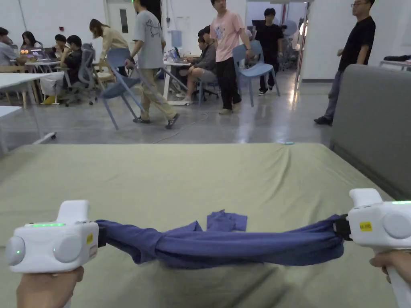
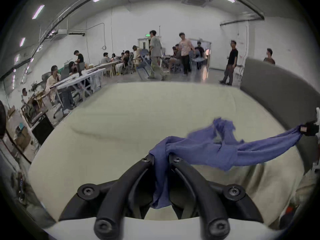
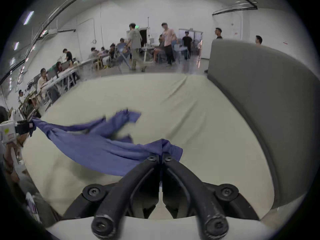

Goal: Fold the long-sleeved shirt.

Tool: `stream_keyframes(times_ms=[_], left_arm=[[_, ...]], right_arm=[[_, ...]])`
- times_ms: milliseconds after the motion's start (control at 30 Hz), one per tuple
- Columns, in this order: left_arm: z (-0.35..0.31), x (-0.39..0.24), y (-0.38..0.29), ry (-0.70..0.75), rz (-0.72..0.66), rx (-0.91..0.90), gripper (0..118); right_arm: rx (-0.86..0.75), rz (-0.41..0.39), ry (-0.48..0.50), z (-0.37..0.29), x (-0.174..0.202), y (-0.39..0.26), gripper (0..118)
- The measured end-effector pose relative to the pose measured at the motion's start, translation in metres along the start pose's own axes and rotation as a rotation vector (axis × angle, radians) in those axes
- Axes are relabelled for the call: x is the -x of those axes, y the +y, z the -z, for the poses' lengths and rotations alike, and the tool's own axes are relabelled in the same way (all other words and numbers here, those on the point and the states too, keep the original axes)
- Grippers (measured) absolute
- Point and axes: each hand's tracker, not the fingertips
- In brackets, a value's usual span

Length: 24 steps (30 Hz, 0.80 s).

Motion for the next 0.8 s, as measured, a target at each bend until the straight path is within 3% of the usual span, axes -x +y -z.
stream_keyframes(times_ms=[267,467,500,533,567,600,633,767,800], left_arm=[[-0.011,-0.009,-0.181,0.061,-0.058,0.3,7],[-0.014,-0.001,-0.197,0.038,-0.115,0.259,7],[-0.017,0.001,-0.193,0.027,-0.121,0.232,17],[-0.022,0.003,-0.188,0.032,-0.116,0.228,44],[-0.025,0.007,-0.184,0.026,-0.116,0.228,83],[-0.032,0.007,-0.181,0.019,-0.119,0.223,117],[-0.04,0.011,-0.177,0.014,-0.127,0.205,118],[-0.057,0.012,-0.151,0.003,-0.134,0.137,118],[-0.059,0.011,-0.146,-0.004,-0.139,0.13,110]], right_arm=[[0.315,-0.095,-0.011,0.021,0.01,-0.161,0],[0.366,-0.104,-0.019,0.035,0.018,-0.185,0],[0.369,-0.096,-0.024,0.032,0.019,-0.183,5],[0.36,-0.094,-0.023,0.027,0.019,-0.179,19],[0.352,-0.081,-0.027,0.023,0.018,-0.173,49],[0.338,-0.071,-0.039,0.018,0.018,-0.168,94],[0.294,-0.07,-0.05,0.009,0.017,-0.161,111],[0.196,-0.036,-0.049,-0.017,0.014,-0.134,111],[0.193,-0.023,-0.051,-0.022,0.014,-0.13,101]])
